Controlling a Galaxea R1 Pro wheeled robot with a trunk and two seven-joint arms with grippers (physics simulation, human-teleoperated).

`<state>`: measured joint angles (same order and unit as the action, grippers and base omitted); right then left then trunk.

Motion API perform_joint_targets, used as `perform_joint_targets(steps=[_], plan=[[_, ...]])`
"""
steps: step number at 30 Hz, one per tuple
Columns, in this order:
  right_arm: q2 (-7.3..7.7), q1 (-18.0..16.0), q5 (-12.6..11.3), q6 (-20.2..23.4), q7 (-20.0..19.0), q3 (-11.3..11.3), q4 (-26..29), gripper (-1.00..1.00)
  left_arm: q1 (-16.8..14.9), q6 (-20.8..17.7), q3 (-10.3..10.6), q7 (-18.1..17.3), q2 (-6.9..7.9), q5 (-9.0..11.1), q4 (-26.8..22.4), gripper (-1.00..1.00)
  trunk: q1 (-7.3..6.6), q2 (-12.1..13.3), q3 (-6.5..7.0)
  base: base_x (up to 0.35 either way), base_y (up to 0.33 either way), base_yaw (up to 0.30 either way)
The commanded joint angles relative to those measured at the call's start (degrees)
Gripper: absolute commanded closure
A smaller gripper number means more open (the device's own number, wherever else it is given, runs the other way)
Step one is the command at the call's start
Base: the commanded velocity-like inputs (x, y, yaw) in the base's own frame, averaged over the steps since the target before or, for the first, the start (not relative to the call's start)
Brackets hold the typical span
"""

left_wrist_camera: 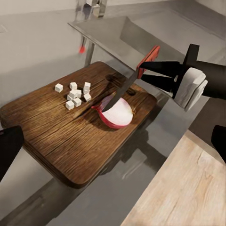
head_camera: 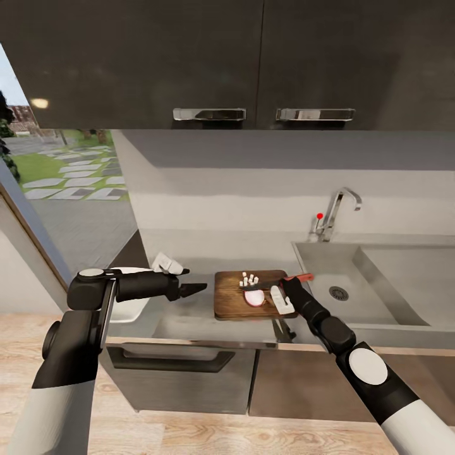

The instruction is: In the kitchen, take the Vidalia onion out of the sink, dice it on the chopping board with the paring knife, put the diced onion into the bowl on the countertop, then place both the paring knife and the chopping board into the sink.

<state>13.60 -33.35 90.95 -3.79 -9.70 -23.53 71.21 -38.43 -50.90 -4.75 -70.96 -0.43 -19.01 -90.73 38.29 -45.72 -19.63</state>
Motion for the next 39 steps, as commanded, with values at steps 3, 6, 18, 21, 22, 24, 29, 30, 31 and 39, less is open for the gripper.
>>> perform_joint_targets(steps=[3,6,18,21,22,24,29,30,31,39], plan=[[1.08,-0.05,0.54,-1.33,-0.58,-0.03,0.62,1.0,-0.06,-0.52,-0.09,-0.5,-0.08,-0.5,-0.06,-1.0,0.01,-0.06,-0.08,0.0,0.0,0.0],[2.27,-0.05,0.54,-1.7,-0.74,-0.02,0.91,1.0,-0.06,-0.52,-0.09,-0.55,-0.15,-0.5,-0.06,-1.0,0.01,-0.06,-0.08,0.0,0.0,0.0],[2.66,-0.05,0.55,-1.75,-0.76,-0.02,0.95,1.0,-0.06,-0.52,-0.09,-0.51,-0.1,-0.5,-0.06,-1.0,0.01,-0.06,-0.08,0.0,0.0,0.0],[2.66,-0.05,0.55,-1.75,-0.76,-0.02,0.95,1.0,-0.06,-0.52,-0.09,-0.5,-0.13,-0.5,-0.06,-1.0,0.01,-0.06,-0.08,0.0,0.0,0.0],[2.66,-0.05,0.55,-1.75,-0.71,-0.08,0.95,1.0,-0.06,-0.52,-0.09,-0.49,-0.17,-0.5,-0.06,-1.0,0.01,-0.06,-0.08,0.0,0.0,0.0],[2.66,-0.05,0.55,-1.75,-0.71,-0.09,0.95,1.0,-0.06,-0.52,-0.09,-0.49,-0.18,-0.5,-0.06,-1.0,0.01,-0.06,-0.08,0.0,0.0,0.0],[2.66,-0.05,0.55,-1.64,-0.68,-0.11,0.95,1.0,-0.06,-0.53,-0.09,-0.49,-0.14,-0.5,-0.06,-1.0,0.01,-0.06,-0.08,0.0,0.0,0.0],[2.66,-0.05,0.55,-1.6,-0.68,-0.11,0.95,1.0,-0.06,-0.54,-0.09,-0.49,-0.12,-0.5,-0.06,-1.0,0.01,-0.06,-0.08,0.0,0.0,0.0],[2.66,-0.05,0.55,-1.54,-0.68,-0.11,0.95,1.0,-0.06,-0.53,-0.09,-0.51,-0.15,-0.5,-0.04,-1.0,0.01,-0.06,-0.08,0.0,0.0,0.0],[2.61,-0.05,0.55,-1.32,-0.61,-0.11,0.95,1.0,-0.06,-0.55,-0.09,-0.5,-0.15,-0.5,-0.06,-1.0,0.01,-0.06,-0.08,0.0,0.0,0.0]])
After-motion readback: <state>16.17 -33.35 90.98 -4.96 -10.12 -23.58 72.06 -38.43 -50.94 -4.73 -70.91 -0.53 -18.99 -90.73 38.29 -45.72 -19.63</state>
